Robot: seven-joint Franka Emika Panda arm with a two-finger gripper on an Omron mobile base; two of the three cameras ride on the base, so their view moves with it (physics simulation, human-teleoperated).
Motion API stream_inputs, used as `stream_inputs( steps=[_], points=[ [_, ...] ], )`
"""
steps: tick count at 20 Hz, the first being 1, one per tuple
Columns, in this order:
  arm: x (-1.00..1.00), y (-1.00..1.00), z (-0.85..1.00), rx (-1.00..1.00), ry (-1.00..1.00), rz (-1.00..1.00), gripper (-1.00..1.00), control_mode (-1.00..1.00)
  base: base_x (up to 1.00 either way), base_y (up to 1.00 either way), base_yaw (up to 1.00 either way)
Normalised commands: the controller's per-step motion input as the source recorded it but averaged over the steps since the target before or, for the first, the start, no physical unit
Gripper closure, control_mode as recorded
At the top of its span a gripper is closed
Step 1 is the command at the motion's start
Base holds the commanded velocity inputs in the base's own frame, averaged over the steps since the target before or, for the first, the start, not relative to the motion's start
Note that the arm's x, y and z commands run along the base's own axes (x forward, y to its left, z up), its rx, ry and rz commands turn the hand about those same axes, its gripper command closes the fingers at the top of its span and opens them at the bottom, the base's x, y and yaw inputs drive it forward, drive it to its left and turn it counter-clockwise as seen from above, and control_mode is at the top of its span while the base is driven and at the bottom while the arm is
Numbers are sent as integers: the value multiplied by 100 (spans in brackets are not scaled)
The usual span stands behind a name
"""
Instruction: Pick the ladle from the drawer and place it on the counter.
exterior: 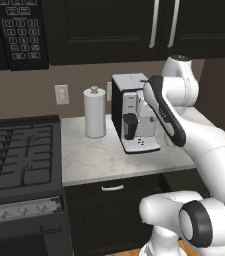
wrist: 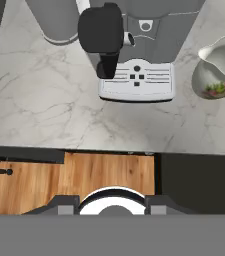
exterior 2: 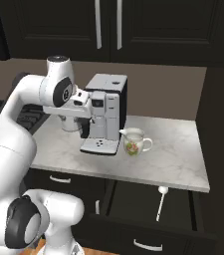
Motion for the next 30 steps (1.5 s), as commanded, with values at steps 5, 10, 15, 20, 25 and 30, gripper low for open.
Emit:
stream_inputs(
  steps=[5, 10, 15, 20, 25, 30],
  points=[
    [-7, -46, 0, 4, 0, 0, -100, -100, 0, 0, 0],
    [-29, -99, -8, 13, 0, -1, -100, -100, 0, 0, 0],
    [-31, -100, -27, 21, 6, -3, -100, -100, 0, 0, 0],
    [-23, -100, -41, 13, 15, -6, -100, -100, 0, 0, 0],
    [-17, -100, -63, 3, 19, -8, -100, -100, 0, 0, 0],
    [-40, -100, -71, 0, 13, -8, -100, -100, 0, 0, 0]
  ],
)
